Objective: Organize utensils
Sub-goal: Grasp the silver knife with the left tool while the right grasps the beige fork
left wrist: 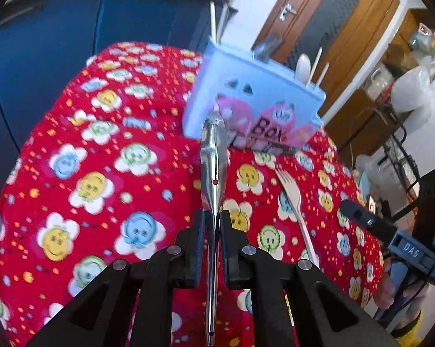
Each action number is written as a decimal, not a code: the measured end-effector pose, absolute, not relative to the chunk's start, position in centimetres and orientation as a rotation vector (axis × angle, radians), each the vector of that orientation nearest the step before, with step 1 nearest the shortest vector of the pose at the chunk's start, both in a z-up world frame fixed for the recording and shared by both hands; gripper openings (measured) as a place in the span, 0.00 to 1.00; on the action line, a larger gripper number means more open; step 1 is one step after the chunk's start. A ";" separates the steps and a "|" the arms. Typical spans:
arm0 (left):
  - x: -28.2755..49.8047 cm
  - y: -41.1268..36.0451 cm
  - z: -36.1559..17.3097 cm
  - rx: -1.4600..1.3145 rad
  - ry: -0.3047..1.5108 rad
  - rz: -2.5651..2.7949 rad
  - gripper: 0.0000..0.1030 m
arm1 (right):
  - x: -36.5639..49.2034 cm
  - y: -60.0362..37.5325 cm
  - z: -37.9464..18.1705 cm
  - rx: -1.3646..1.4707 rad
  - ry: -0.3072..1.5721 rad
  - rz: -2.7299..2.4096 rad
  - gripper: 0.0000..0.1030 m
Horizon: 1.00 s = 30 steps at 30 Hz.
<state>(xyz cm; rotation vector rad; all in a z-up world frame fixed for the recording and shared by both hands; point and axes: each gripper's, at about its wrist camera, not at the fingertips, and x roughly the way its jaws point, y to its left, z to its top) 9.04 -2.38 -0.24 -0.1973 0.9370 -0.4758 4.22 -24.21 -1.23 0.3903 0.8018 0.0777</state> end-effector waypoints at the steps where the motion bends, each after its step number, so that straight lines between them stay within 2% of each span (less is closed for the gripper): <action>1: 9.0 -2.2 0.0 -0.198 0.921 -0.476 0.10 | 4.4 -24.0 -1.3 0.389 0.815 0.082 0.68; 8: 8.6 -1.3 1.0 -0.201 0.842 -0.481 0.10 | 5.7 -22.1 -1.8 0.360 0.930 0.111 0.68; 12: 8.5 -0.8 1.2 -0.211 0.810 -0.473 0.10 | 6.4 -21.2 -2.3 0.340 0.994 0.119 0.62; 25: 8.5 0.5 1.6 -0.241 0.758 -0.460 0.10 | 8.8 -20.6 -3.2 0.328 1.123 0.134 0.52; 30: 8.4 0.4 2.0 -0.248 0.730 -0.472 0.10 | 10.0 -20.4 -3.1 0.288 1.174 0.122 0.44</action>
